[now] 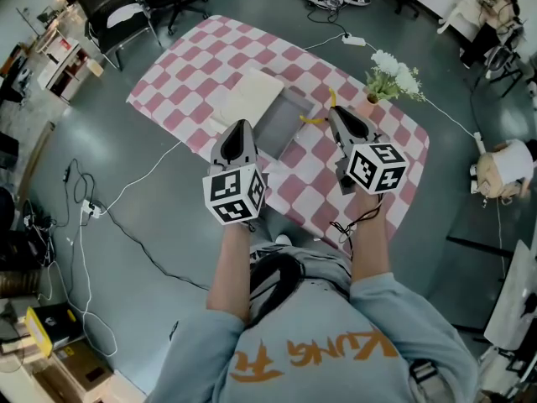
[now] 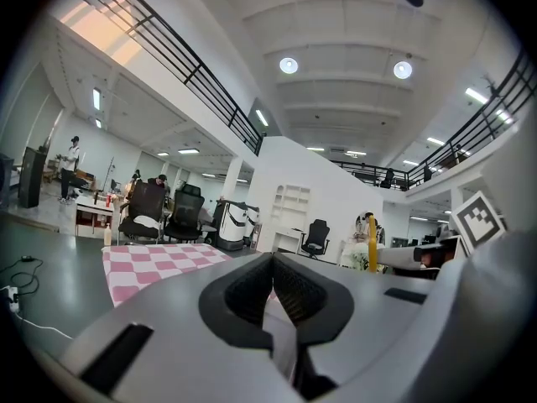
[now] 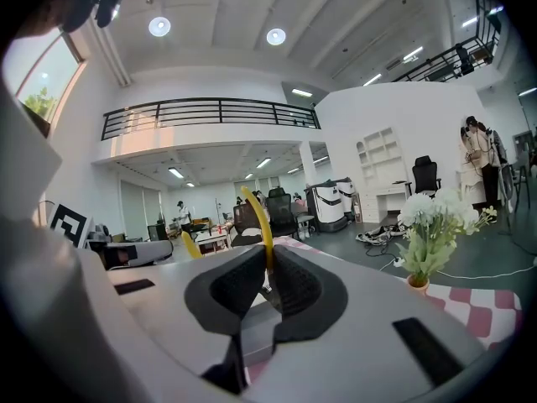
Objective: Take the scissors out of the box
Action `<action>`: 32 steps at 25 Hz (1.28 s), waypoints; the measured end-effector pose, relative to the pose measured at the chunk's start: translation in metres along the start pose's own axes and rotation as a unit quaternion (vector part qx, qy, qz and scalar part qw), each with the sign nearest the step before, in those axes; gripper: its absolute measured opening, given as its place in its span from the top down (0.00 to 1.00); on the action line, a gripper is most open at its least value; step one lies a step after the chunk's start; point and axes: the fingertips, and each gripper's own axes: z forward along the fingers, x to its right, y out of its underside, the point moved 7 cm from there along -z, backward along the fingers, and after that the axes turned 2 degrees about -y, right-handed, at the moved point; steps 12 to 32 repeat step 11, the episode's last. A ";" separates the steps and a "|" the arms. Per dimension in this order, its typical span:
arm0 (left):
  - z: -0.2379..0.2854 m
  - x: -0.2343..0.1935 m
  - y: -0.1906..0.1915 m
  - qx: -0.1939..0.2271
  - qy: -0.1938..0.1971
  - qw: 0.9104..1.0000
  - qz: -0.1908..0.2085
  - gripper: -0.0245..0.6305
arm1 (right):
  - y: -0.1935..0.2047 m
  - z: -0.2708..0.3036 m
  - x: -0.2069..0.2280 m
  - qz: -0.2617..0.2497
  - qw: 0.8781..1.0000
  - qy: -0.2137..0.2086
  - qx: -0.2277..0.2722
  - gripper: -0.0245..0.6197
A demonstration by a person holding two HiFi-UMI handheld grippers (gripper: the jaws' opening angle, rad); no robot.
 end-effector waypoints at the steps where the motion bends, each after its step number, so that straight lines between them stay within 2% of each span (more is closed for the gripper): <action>1: 0.000 0.000 0.001 -0.001 0.000 1.000 0.000 0.93 | 0.000 0.000 0.001 0.000 1.000 0.000 0.000 0.92; 32: 0.000 0.003 -0.001 -0.001 0.004 1.000 0.000 0.93 | 0.001 -0.001 0.002 0.003 1.000 -0.002 0.000 0.92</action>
